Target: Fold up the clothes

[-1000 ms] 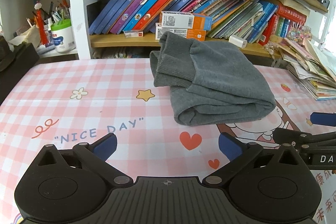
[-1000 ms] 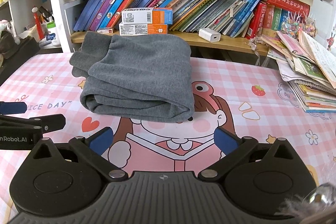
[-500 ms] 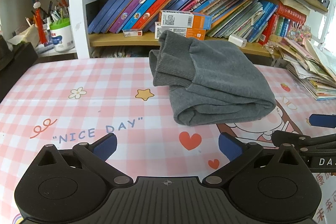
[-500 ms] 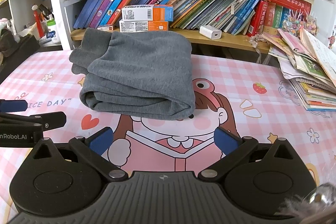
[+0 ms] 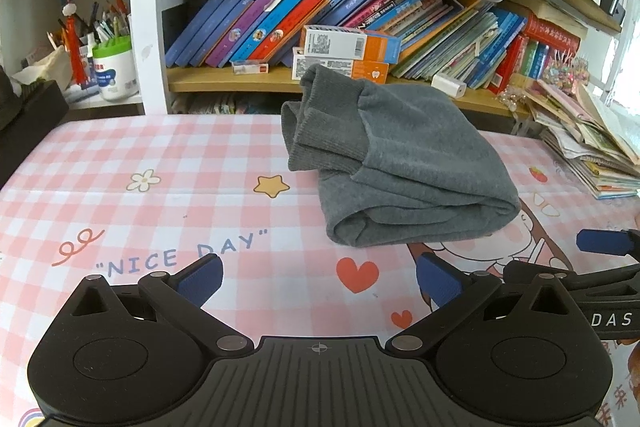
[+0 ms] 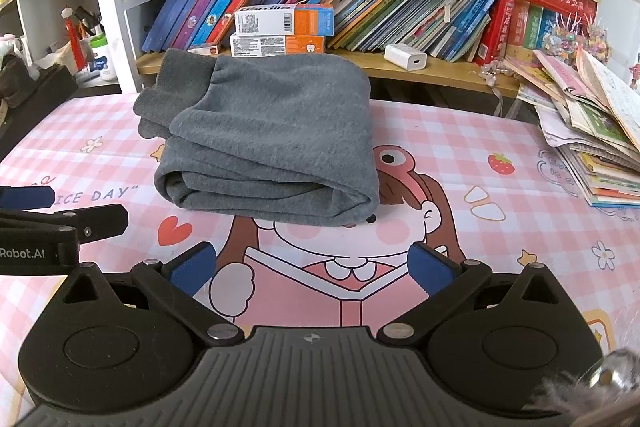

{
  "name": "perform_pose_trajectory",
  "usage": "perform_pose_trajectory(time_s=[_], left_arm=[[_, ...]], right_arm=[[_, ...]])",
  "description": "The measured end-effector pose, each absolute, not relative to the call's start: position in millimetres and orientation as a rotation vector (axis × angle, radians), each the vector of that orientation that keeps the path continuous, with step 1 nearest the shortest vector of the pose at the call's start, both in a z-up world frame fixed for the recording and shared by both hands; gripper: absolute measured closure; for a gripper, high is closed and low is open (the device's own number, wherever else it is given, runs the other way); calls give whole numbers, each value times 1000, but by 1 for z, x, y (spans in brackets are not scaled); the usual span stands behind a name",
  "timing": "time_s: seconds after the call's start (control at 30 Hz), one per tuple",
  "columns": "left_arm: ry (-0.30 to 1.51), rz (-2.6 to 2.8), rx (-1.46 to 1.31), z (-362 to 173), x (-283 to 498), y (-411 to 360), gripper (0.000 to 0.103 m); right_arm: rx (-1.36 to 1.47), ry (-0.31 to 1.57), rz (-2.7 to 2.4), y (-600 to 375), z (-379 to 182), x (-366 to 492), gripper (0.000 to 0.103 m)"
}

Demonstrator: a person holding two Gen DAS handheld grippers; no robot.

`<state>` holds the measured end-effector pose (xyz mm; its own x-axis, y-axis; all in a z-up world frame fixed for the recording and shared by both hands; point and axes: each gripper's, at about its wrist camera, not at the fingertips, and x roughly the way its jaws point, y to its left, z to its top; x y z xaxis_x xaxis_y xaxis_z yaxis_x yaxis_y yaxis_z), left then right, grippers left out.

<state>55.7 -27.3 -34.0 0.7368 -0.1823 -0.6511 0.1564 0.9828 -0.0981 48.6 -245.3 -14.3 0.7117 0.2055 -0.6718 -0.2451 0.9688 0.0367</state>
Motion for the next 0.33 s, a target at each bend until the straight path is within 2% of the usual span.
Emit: perform_pose_trajectory(time_s=[0.33], left_arm=[[743,-201,-21,-41,61,-32,0]], right_arm=[[-69,748,250,-244,-20,56,0]])
